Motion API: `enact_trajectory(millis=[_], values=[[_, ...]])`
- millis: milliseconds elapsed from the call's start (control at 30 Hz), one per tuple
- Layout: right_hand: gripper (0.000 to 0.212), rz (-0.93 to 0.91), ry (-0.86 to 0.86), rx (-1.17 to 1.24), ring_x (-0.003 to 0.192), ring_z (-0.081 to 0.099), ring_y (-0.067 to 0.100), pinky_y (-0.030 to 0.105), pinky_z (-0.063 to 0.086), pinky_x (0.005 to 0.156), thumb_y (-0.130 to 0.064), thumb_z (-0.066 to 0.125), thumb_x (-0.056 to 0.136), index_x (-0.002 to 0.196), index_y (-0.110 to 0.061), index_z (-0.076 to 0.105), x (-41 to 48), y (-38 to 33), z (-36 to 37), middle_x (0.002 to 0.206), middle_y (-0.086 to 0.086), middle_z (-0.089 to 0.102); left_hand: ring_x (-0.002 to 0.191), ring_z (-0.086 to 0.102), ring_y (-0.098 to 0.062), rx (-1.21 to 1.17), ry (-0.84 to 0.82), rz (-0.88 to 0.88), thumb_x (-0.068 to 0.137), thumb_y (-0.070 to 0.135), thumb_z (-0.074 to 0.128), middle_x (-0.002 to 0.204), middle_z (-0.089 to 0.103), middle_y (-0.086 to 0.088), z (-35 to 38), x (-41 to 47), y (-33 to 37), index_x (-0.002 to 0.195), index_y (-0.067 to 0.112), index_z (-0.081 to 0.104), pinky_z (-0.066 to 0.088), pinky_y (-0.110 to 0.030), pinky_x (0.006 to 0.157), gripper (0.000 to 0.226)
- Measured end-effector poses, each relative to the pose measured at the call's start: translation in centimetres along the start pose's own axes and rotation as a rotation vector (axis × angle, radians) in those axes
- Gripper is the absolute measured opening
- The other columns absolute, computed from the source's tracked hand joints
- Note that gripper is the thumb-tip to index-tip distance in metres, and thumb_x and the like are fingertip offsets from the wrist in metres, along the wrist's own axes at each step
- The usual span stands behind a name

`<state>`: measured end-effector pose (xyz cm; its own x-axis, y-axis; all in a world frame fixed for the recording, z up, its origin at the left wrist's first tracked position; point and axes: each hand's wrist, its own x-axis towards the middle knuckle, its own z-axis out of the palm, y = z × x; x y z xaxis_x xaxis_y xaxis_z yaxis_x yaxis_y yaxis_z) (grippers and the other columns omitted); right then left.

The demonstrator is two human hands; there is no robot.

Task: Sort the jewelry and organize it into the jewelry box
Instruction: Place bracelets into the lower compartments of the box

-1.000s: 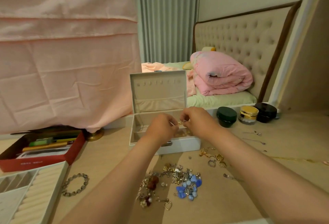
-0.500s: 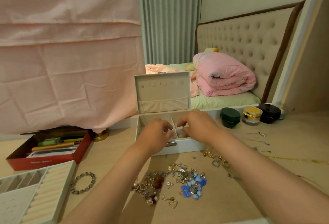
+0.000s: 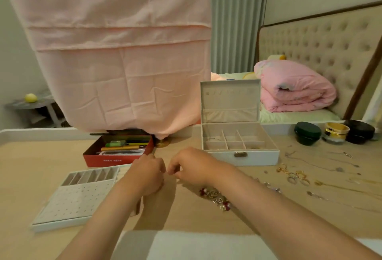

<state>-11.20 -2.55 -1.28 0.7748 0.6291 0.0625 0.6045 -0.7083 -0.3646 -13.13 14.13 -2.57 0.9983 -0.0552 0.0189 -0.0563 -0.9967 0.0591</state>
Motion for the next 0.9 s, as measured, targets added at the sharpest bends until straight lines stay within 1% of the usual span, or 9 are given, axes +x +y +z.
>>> enact_trajectory(millis=[67,200,333,467,533,600,700,767,900], values=[[0.029,-0.001,-0.063,-0.030,0.096,0.063,0.017,0.034,0.053,0.084,-0.014,0.062,0.095,0.118,-0.028,0.073,1.0,-0.9,1.1,0.111,-0.005,0.070,0.111,0.051,-0.018,0.072,-0.002,0.009,0.095,0.035,0.062,0.117,0.059,0.006,0.0,-0.6,-1.3,0.115,0.036,0.066,0.045,-0.035,0.101,0.021],[0.034,-0.008,-0.160,-0.077,0.093,0.060,0.019,0.034,0.051,0.078,-0.020,0.064,0.095,0.127,-0.028,0.069,2.5,-1.9,2.7,0.106,-0.005,0.066,0.110,0.044,-0.016,0.051,-0.091,0.035,0.094,0.050,0.058,0.114,0.055,0.009,0.1,-1.0,-3.1,0.117,0.039,0.066,0.041,-0.035,0.097,0.026],[0.027,-0.030,-0.187,-0.124,0.092,0.057,0.018,0.034,0.050,0.077,-0.025,0.067,0.094,0.121,-0.026,0.073,2.9,-2.0,3.3,0.103,-0.005,0.060,0.109,0.041,-0.015,0.028,-0.119,0.039,0.094,0.050,0.059,0.117,0.056,0.012,0.6,-0.7,-3.6,0.121,0.043,0.067,0.041,-0.038,0.100,0.029],[0.008,0.001,-0.103,-0.091,0.089,0.057,0.021,0.033,0.050,0.076,-0.025,0.070,0.092,0.097,-0.019,0.073,2.6,-1.5,3.6,0.101,0.001,0.054,0.110,0.038,-0.013,0.016,-0.096,0.085,0.085,0.059,0.066,0.116,0.054,0.019,1.2,-0.4,-3.4,0.107,0.048,0.071,0.034,-0.035,0.098,0.024],[0.007,0.021,-0.056,-0.023,0.091,0.057,0.021,0.033,0.050,0.079,-0.024,0.065,0.095,0.096,-0.018,0.069,2.2,-1.2,3.2,0.104,0.002,0.055,0.111,0.040,-0.013,-0.041,-0.090,0.096,0.085,0.057,0.068,0.115,0.055,0.019,1.0,-0.4,-2.9,0.104,0.046,0.072,0.035,-0.033,0.098,0.022],[0.006,0.031,0.010,0.084,0.092,0.058,0.020,0.032,0.051,0.081,-0.024,0.061,0.098,0.098,-0.020,0.065,1.6,-0.5,2.3,0.104,0.001,0.059,0.109,0.046,-0.013,-0.135,-0.046,0.102,0.089,0.049,0.068,0.113,0.057,0.016,0.5,-0.1,-2.2,0.102,0.043,0.069,0.040,-0.030,0.096,0.014],[0.005,0.038,0.148,0.218,0.087,0.061,0.015,0.036,0.054,0.081,-0.023,0.061,0.097,0.099,-0.022,0.066,0.4,1.6,0.8,0.097,-0.003,0.065,0.089,0.059,-0.007,-0.347,0.040,0.112,0.091,0.036,0.070,0.096,0.064,0.014,-0.1,0.7,-0.3,0.090,0.038,0.064,0.048,-0.022,0.079,0.006],[0.005,0.078,0.232,0.281,0.082,0.063,0.012,0.031,0.055,0.077,-0.023,0.065,0.096,0.101,-0.022,0.067,-0.6,3.6,-0.5,0.091,-0.005,0.065,0.081,0.062,-0.005,-0.455,0.080,0.133,0.093,0.031,0.068,0.086,0.067,0.012,-0.2,1.9,1.8,0.090,0.034,0.063,0.050,-0.024,0.074,0.006],[0.016,0.141,0.338,0.398,0.070,0.057,0.002,0.018,0.050,0.068,-0.016,0.074,0.089,0.102,-0.023,0.068,-1.9,6.7,-2.9,0.085,-0.006,0.064,0.072,0.060,-0.011,-0.627,0.194,0.168,0.093,0.018,0.066,0.079,0.066,0.005,-1.0,4.0,5.0,0.093,0.017,0.064,0.048,-0.026,0.069,0.003]])
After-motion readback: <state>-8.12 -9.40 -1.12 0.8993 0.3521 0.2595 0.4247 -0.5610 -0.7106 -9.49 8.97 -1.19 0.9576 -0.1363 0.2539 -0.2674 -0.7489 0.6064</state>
